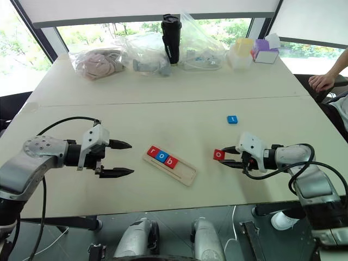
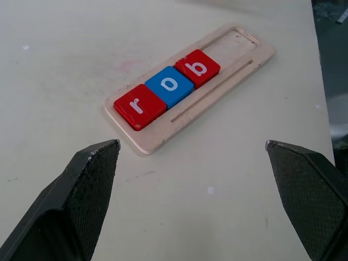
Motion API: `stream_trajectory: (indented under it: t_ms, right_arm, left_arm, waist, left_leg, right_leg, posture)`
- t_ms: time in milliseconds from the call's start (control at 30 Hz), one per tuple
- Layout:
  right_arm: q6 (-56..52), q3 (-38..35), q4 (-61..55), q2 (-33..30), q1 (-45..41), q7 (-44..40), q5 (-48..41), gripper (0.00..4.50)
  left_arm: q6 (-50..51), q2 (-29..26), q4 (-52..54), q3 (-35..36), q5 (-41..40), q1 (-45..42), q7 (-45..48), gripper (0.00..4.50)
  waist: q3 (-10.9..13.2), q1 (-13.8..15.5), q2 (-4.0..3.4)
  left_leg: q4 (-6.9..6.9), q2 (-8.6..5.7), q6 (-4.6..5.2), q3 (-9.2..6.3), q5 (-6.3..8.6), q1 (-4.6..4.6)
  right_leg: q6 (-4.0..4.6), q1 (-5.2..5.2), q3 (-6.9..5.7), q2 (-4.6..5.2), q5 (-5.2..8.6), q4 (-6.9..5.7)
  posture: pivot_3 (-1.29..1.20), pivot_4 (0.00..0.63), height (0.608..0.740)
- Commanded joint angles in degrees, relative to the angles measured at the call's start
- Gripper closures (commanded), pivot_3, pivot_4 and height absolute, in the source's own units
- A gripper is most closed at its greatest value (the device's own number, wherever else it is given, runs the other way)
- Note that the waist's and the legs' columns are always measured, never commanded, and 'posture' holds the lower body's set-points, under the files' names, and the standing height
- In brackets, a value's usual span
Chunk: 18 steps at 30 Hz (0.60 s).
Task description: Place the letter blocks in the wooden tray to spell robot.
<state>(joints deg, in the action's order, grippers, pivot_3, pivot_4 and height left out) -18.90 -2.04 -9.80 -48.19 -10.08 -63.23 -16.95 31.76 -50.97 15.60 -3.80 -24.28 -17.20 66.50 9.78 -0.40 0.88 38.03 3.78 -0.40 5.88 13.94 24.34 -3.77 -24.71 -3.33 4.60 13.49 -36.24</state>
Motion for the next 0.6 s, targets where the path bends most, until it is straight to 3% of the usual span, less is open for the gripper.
stream_trajectory:
  t_ms: [33,167,300,400,600]
  right_arm:
    - [-22.7,-2.1,-20.1,5.7,0.4,15.1,-8.8,3.31]
    - [-40.1,-0.5,-30.7,15.9,-1.3,29.3,-13.3,3.31]
    - [-46.4,3.7,-35.6,20.6,-0.6,36.2,-13.1,3.31]
    - [-46.5,7.0,-36.0,20.5,0.4,38.7,-11.5,3.31]
    - [-39.3,13.9,-35.0,14.3,1.4,38.1,-5.8,3.31]
  left_arm:
    - [-1.6,0.6,-0.5,-0.3,0.3,-2.1,0.7,0.00]
    - [-1.8,1.1,-1.0,-0.7,0.3,-3.2,1.2,0.00]
    - [-2.0,0.9,-1.7,-1.1,0.3,-4.4,2.1,0.00]
    - [-2.2,0.7,-2.0,-1.2,0.3,-4.8,2.8,0.00]
    - [-2.3,0.9,-2.0,-1.6,0.6,-5.0,2.9,0.00]
  waist:
    - [0.0,-0.3,0.03]
    - [0.0,-0.2,0.02]
    - [0.0,0.0,0.03]
    - [0.0,-0.1,0.03]
    - [0.0,-0.2,0.03]
  left_leg:
    - [0.00,0.04,0.00,-0.06,0.00,-0.01]
    - [0.00,0.05,-0.01,-0.08,0.00,0.00]
    - [0.00,0.01,0.00,-0.06,0.00,0.17]
    - [0.00,-0.02,0.01,-0.02,0.01,0.22]
    - [0.00,-0.02,0.01,-0.03,0.01,0.19]
  right_leg:
    - [0.01,-0.02,0.00,-0.02,0.00,-0.01]
    - [0.06,-0.07,0.02,0.02,-0.03,-0.03]
    - [0.06,-0.19,0.01,0.08,-0.02,0.00]
    - [0.06,-0.18,0.02,0.09,-0.02,0.09]
    - [0.06,-0.19,0.01,0.05,-0.02,0.07]
  posture:
    - [0.00,0.150,0.740]
    - [0.00,0.150,0.740]
    - [0.00,0.150,0.740]
    - [0.00,0.150,0.740]
    - [0.00,0.150,0.740]
